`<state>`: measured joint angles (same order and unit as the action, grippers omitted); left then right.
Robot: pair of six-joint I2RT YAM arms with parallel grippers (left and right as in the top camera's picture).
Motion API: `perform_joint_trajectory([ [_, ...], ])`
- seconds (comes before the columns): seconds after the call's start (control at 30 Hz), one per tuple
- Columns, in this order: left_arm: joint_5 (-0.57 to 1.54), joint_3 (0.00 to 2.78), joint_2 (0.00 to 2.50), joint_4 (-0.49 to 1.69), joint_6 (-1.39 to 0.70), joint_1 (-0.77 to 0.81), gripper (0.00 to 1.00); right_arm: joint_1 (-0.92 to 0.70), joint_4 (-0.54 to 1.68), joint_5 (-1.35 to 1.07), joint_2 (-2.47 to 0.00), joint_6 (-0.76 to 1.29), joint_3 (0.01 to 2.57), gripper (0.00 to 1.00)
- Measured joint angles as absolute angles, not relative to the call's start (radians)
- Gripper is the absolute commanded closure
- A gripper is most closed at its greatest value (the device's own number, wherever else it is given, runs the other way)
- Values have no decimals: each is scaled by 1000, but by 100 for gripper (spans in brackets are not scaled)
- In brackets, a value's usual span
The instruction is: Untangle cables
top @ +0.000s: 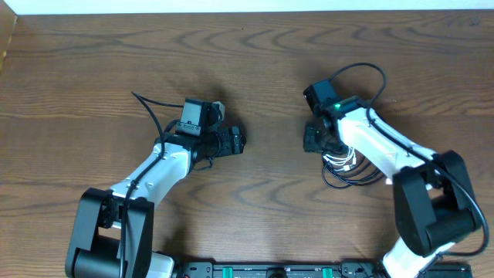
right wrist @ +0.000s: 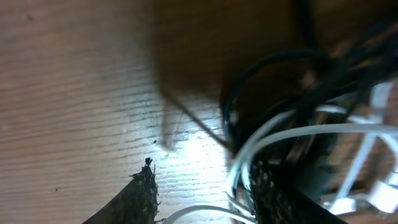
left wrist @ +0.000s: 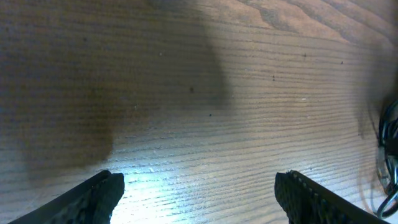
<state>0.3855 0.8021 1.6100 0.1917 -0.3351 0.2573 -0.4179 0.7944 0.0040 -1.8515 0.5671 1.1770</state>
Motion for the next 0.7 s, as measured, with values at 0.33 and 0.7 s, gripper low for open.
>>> perform_joint_trajectory([
  [0.33, 385, 802, 1610, 200, -335, 257, 16, -448, 793, -4, -1860, 567, 1177, 54],
  [0.7, 385, 802, 1610, 200, -335, 257, 16, -448, 739, -150, -1860, 520, 1177, 57],
])
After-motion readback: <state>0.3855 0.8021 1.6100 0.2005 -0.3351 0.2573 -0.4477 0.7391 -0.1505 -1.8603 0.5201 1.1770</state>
